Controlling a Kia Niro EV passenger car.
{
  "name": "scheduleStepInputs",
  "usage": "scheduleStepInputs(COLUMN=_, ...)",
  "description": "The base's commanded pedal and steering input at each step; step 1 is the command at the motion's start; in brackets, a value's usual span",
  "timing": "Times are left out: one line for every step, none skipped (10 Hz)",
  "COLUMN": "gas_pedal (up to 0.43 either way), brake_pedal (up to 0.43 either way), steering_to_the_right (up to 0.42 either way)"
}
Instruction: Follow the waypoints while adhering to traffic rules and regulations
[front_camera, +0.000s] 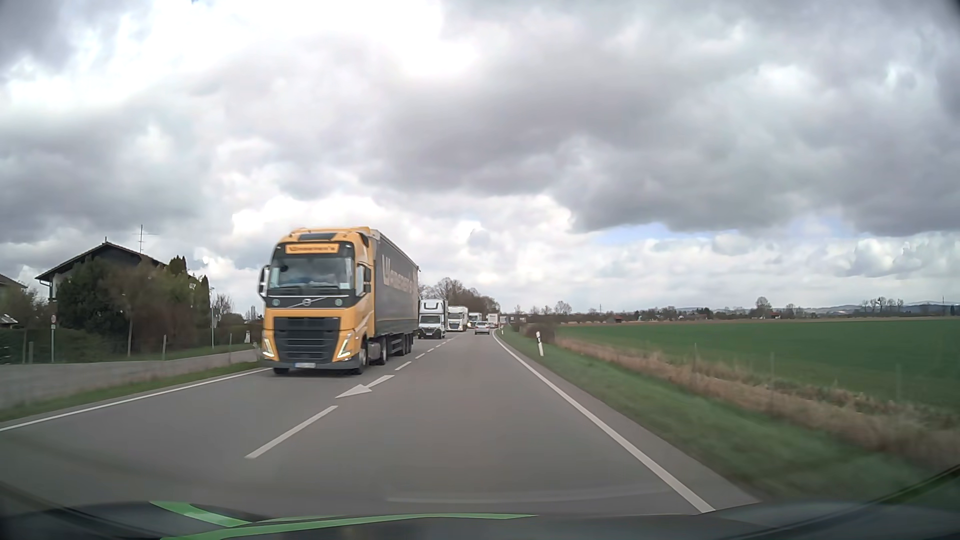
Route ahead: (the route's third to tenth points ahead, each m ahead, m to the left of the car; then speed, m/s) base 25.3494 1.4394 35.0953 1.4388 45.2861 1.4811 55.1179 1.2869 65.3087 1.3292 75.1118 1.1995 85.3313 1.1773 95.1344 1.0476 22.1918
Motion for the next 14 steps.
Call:
scheduleStepInputs(gas_pedal=0.209, brake_pedal=0.0, steering_to_the_right=0.001)
scheduleStepInputs(gas_pedal=0.209, brake_pedal=0.0, steering_to_the_right=0.001)
scheduleStepInputs(gas_pedal=0.209, brake_pedal=0.0, steering_to_the_right=0.001)
scheduleStepInputs(gas_pedal=0.209, brake_pedal=0.0, steering_to_the_right=0.0)
scheduleStepInputs(gas_pedal=0.209, brake_pedal=0.0, steering_to_the_right=0.001)
scheduleStepInputs(gas_pedal=0.209, brake_pedal=0.0, steering_to_the_right=0.001)
scheduleStepInputs(gas_pedal=0.209, brake_pedal=0.0, steering_to_the_right=0.0)
scheduleStepInputs(gas_pedal=0.209, brake_pedal=0.0, steering_to_the_right=0.0)
scheduleStepInputs(gas_pedal=0.209, brake_pedal=0.0, steering_to_the_right=0.0)
scheduleStepInputs(gas_pedal=0.209, brake_pedal=0.0, steering_to_the_right=0.0)
scheduleStepInputs(gas_pedal=0.209, brake_pedal=0.0, steering_to_the_right=0.0)
scheduleStepInputs(gas_pedal=0.209, brake_pedal=0.0, steering_to_the_right=0.0)
scheduleStepInputs(gas_pedal=0.209, brake_pedal=0.0, steering_to_the_right=0.0)
scheduleStepInputs(gas_pedal=0.209, brake_pedal=0.0, steering_to_the_right=0.0)
